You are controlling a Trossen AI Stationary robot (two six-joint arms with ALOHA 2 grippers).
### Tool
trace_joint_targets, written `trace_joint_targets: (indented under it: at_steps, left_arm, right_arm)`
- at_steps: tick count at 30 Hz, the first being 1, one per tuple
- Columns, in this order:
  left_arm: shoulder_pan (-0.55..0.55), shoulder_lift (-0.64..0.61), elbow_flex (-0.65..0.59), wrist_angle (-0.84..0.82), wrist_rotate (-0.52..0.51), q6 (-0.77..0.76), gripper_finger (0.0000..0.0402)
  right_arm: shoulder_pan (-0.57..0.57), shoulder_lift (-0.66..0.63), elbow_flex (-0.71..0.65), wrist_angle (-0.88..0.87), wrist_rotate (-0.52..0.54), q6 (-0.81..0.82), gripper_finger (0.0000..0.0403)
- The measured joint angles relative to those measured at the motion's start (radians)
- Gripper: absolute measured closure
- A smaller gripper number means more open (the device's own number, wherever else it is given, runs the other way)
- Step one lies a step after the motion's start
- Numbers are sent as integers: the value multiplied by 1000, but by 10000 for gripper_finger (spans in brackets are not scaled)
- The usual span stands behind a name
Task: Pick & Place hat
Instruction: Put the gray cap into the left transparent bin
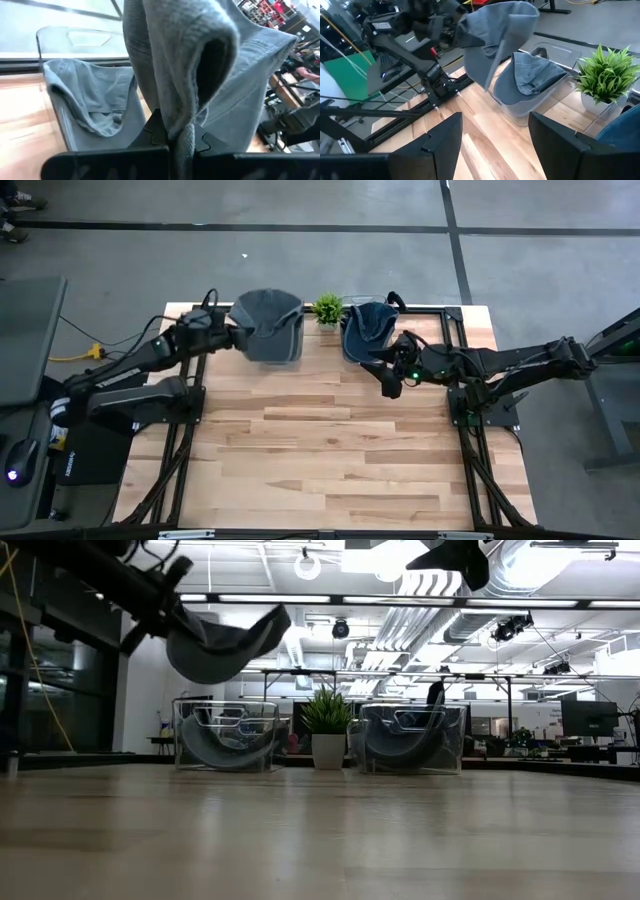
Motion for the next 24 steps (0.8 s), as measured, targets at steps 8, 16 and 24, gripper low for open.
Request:
trace_joint_targets:
  at_steps: [8, 16, 24]
  left_arm:
    - [182, 205, 0, 144, 184, -5, 401]
    - [210, 388, 92, 109, 175, -5, 401]
    - [211, 490, 176, -18, 139, 22, 401]
  right_arm:
    - [-36, 0, 0, 0, -60, -61, 181]
    - [-91, 0, 0, -2, -112, -102, 181]
    - [-149, 0, 0, -11, -182, -150, 181]
